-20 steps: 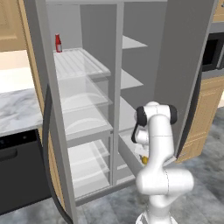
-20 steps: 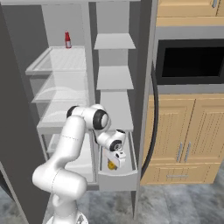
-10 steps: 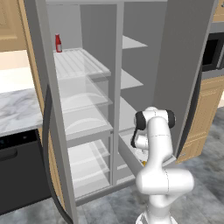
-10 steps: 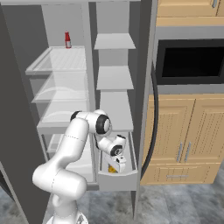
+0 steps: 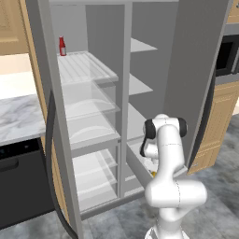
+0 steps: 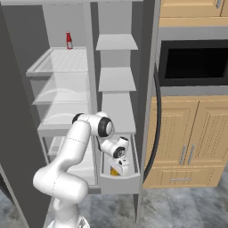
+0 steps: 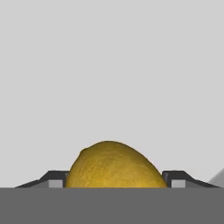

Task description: Take the lemon and mango from the fridge shelf and place them in the freezer drawer to begin freezing them.

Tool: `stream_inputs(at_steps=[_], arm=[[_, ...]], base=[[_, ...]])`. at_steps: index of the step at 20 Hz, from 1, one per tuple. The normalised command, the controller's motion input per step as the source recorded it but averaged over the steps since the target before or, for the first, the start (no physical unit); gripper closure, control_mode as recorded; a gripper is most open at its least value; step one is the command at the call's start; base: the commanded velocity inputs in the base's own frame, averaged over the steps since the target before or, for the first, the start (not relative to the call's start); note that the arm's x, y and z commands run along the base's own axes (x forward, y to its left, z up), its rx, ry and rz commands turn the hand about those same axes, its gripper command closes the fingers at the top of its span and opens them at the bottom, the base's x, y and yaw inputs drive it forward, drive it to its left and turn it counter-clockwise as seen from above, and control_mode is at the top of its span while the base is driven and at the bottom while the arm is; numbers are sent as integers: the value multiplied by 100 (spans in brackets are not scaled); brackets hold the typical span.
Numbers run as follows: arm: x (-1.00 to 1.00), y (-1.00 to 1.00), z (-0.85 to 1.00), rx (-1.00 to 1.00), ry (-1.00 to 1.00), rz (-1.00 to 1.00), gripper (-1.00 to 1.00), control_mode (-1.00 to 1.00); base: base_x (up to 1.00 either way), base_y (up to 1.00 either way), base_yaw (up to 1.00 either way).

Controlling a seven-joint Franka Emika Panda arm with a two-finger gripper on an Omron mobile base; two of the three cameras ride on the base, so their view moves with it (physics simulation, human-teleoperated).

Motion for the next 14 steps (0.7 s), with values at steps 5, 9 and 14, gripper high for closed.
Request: stream_inputs(at_steps=[5, 9, 14], arm=[[-25, 0, 0, 0, -3, 0, -100, -100], [-12, 0, 0, 0, 0, 0, -100, -100], [-1, 0, 25, 0, 0, -1, -100, -100]], base=[[0, 0, 0], [0, 0, 0], [0, 0, 0]])
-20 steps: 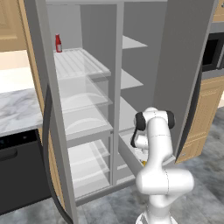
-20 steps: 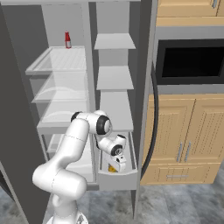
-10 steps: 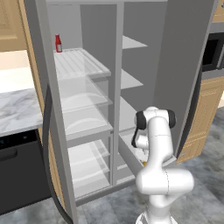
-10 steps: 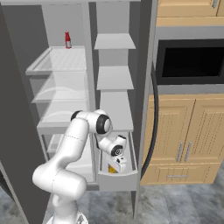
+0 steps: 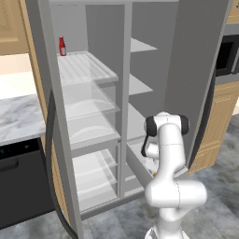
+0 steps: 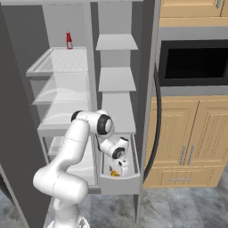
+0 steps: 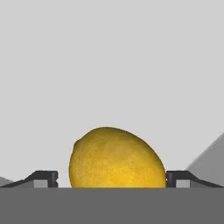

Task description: Take the lemon and mango from the fridge shelf and place them in the freezer drawer to begin freezing them.

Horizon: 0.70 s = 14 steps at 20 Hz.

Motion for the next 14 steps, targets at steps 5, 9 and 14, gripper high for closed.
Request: stream_inputs(at_steps=[5, 9, 14], arm=[[0, 0, 47, 0, 0, -3, -100, -100], [0, 0, 34, 0, 0, -3, -100, -100], [0, 0, 27, 0, -1, -3, -100, -100]], base=[[0, 0, 0], [0, 0, 0], [0, 0, 0]])
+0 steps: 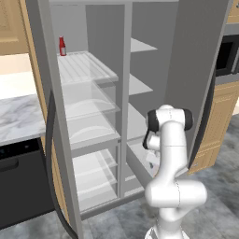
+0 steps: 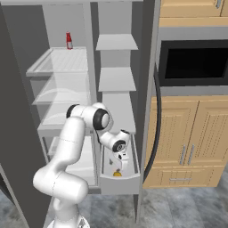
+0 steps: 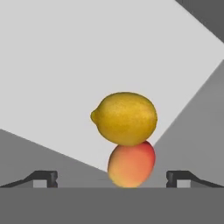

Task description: Take the lemon and mango from the fridge shelf and place them in the freezer drawer to begin freezing them.

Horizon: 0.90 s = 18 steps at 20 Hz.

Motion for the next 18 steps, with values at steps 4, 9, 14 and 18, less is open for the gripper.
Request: stream_inputs(at_steps=[4, 9, 14, 18], arm=[[0, 0, 29, 0, -1, -4, -100, -100], [0, 0, 25, 0, -2, -5, -100, -100], [0, 0, 24, 0, -1, -4, -100, -100], [0, 0, 21, 0, 0, -4, -100, -100]], base=[[0, 0, 0], [0, 0, 0], [0, 0, 0], [0, 0, 0]])
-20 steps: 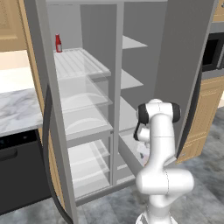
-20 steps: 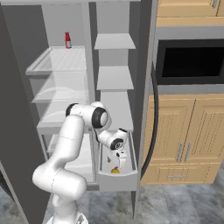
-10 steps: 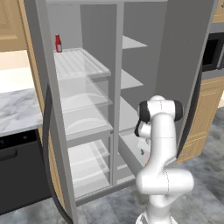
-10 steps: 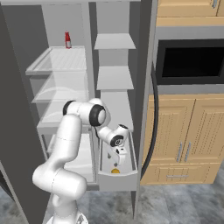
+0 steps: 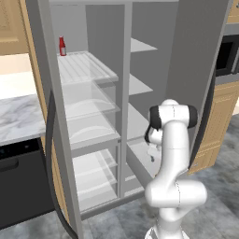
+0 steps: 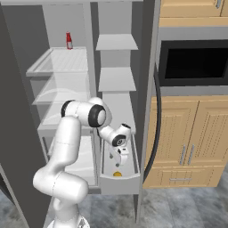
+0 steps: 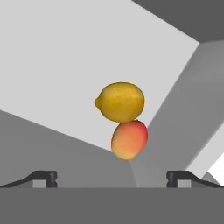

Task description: Take the lemon and mango from the fridge shelf and place them in the freezer drawer to begin freezing them.

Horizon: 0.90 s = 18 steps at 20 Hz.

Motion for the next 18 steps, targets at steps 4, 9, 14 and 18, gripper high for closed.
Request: stream_inputs(at_steps=[4, 9, 14, 18], arm=[[-1, 0, 15, 0, 0, -4, -100, -100], [-2, 0, 18, 0, 0, -4, -100, -100], [-7, 12, 14, 0, 0, -4, -100, -100], [-12, 28, 7, 0, 0, -2, -100, -100]], base=[[0, 0, 0], [0, 0, 0], [0, 0, 0], [0, 0, 0]])
